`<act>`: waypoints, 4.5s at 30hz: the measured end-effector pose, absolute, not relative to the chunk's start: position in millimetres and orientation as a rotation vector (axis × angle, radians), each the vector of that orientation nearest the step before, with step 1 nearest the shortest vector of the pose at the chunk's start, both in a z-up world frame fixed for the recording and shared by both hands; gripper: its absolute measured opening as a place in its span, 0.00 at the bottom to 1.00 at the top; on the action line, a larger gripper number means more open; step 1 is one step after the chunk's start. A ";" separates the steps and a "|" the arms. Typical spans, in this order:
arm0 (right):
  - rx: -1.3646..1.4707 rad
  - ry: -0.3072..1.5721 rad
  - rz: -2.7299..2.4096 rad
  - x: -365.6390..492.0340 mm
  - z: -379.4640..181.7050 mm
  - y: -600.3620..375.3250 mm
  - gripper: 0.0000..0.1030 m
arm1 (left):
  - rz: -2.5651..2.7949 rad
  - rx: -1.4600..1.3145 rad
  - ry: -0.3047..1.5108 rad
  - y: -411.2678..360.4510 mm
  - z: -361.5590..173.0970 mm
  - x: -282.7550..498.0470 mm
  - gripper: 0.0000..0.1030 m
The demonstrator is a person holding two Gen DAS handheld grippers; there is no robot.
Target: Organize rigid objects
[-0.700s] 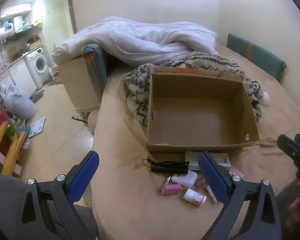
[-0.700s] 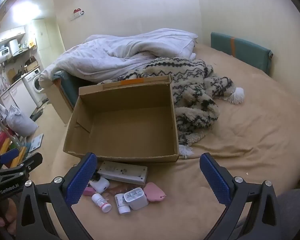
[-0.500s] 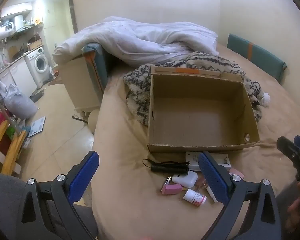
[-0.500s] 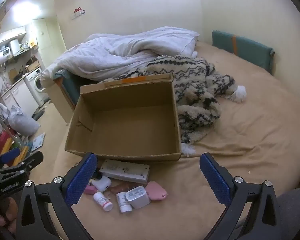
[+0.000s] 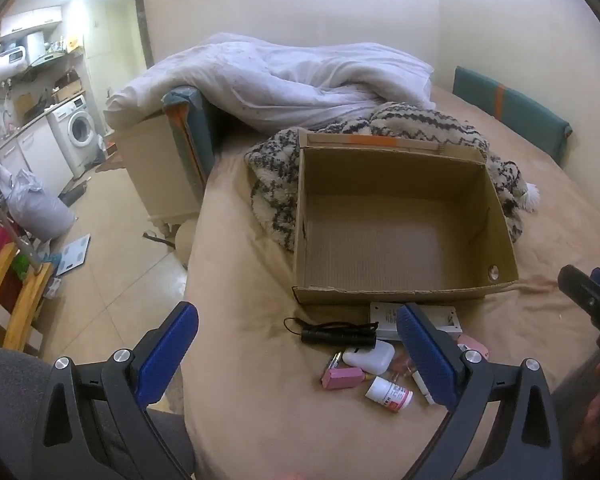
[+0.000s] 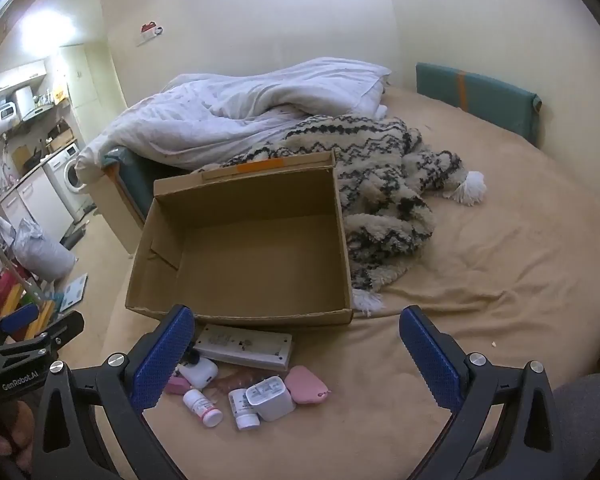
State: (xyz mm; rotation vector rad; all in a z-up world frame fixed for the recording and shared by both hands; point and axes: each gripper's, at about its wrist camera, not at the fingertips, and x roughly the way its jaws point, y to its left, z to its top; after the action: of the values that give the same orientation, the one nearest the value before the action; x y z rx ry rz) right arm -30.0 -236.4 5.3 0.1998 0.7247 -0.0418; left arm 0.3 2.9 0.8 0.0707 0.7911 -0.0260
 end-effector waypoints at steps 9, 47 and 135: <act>0.199 0.725 -0.039 -29.3 2.3 -237.2 1.00 | -0.027 0.071 0.790 3.2 0.0 0.3 0.96; 0.203 0.725 -0.028 -30.2 0.4 -234.6 1.00 | -0.022 0.054 0.803 2.6 -5.1 0.4 0.96; 0.717 1.245 0.097 7.0 -104.2 -271.8 1.00 | -0.125 0.128 1.366 11.9 -59.2 107.3 0.84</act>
State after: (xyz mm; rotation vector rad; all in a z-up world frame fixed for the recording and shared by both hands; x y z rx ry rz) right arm 7.0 -271.8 -104.2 0.7173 1.2447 0.0971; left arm 107.3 11.9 -59.2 0.1283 1.3659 -0.1251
